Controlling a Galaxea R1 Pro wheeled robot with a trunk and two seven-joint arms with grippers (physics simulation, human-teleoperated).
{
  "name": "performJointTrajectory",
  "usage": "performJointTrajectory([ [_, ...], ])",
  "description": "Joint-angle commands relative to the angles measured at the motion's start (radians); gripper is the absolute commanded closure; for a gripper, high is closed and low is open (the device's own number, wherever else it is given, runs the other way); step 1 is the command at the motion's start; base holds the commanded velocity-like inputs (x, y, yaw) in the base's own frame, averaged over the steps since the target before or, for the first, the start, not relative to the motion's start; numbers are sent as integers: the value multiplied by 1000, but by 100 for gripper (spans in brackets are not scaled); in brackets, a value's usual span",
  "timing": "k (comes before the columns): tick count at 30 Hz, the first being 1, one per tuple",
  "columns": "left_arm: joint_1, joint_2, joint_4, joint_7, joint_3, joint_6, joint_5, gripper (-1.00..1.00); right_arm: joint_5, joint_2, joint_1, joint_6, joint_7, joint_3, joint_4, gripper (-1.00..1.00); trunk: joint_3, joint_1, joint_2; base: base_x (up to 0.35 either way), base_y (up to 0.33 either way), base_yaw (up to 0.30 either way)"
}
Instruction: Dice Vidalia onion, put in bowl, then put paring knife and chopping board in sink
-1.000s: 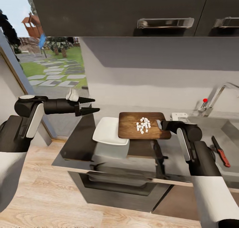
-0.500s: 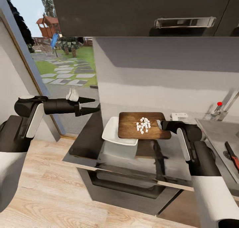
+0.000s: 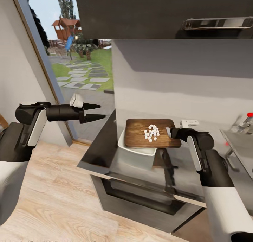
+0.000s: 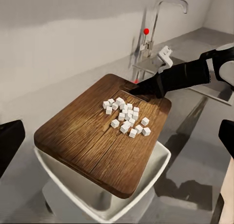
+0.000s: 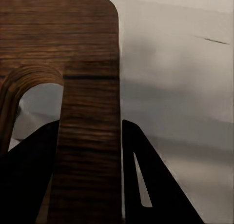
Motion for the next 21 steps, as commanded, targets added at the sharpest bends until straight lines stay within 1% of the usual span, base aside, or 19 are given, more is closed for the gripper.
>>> performJointTrajectory([
  [1, -1, 1, 0, 1, -2, 7, 6, -100, -7, 0, -1, 4, -4, 0, -1, 100, -1, 0, -1, 0, 0, 173],
  [10, -1, 1, 0, 1, -2, 7, 6, -100, -7, 0, -1, 4, -4, 0, -1, 100, -1, 0, -1, 0, 0, 160],
  [21, -1, 1, 0, 1, -2, 7, 6, -100, -7, 0, -1, 4, -4, 1, -1, 100, -1, 0, -1, 0, 0, 18],
])
